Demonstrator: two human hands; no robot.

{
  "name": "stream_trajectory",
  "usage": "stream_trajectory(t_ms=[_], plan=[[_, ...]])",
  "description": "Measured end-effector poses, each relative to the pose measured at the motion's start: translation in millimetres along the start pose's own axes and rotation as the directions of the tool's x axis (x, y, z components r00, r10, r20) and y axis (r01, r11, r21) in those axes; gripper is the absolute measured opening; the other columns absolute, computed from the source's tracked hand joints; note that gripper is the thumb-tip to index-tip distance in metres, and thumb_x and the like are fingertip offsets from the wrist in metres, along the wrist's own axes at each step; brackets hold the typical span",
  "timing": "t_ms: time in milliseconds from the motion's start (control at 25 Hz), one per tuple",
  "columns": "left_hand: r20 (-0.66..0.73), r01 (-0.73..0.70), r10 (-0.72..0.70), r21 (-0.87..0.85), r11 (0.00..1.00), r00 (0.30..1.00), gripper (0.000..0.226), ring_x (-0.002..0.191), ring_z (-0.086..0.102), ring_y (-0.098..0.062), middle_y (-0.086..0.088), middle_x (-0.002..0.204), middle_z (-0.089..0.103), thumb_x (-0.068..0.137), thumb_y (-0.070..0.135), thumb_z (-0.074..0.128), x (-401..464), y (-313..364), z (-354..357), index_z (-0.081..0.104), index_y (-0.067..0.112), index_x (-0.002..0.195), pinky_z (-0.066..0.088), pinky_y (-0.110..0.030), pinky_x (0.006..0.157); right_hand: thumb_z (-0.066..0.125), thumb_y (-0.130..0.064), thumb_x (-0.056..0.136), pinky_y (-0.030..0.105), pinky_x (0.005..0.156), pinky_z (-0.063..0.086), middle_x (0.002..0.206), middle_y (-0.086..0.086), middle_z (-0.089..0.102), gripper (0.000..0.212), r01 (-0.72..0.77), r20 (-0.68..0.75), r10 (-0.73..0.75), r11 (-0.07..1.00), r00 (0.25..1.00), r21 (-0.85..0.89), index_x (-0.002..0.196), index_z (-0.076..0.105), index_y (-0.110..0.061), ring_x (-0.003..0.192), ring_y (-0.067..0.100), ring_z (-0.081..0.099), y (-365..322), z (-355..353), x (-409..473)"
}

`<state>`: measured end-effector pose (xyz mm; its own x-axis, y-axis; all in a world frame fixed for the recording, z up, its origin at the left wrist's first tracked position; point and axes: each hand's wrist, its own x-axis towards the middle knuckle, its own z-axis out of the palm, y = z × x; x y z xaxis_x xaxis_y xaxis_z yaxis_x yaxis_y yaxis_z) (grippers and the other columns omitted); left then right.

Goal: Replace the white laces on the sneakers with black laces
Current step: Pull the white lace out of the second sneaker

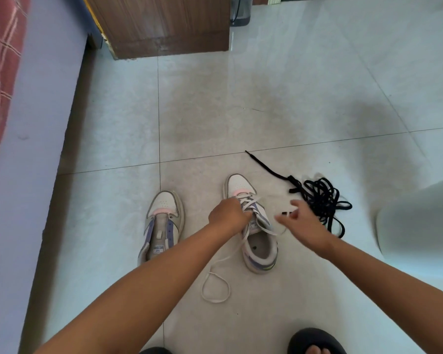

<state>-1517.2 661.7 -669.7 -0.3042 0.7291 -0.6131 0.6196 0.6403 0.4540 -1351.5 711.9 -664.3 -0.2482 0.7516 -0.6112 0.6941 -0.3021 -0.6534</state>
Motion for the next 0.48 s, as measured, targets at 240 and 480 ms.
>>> stream_trajectory(t_ms=[240, 480], plan=[[-0.048, -0.008, 0.017, 0.169, 0.986, 0.999, 0.028, 0.1, 0.061, -0.027, -0.007, 0.108, 0.064, 0.084, 0.025, 0.054, 9.4, 9.2, -0.9, 0.061, 0.013, 0.108, 0.043, -0.028, 0.073, 0.058, -0.042, 0.087, 0.032, 0.059, 0.037, 0.071, 0.0, 0.048, 0.036, 0.219, 0.082, -0.203, 0.922, 0.976, -0.318, 0.104, 0.038, -0.019, 0.064, 0.016, 0.047, -0.9, 21.1, 0.4], [0.048, -0.21, 0.21, 0.436, 0.875, 0.976, 0.021, 0.096, 0.06, -0.032, -0.014, 0.109, 0.062, 0.093, 0.011, 0.042, 9.6, 4.4, -6.2, 0.058, 0.004, 0.106, 0.037, -0.03, 0.067, 0.054, -0.036, 0.09, 0.031, 0.058, 0.037, 0.078, 0.0, 0.058, 0.024, 0.28, 0.186, -0.216, 0.835, 0.959, -0.474, 0.097, 0.041, -0.017, 0.071, 0.021, 0.054, -1.0, 28.4, 8.8]])
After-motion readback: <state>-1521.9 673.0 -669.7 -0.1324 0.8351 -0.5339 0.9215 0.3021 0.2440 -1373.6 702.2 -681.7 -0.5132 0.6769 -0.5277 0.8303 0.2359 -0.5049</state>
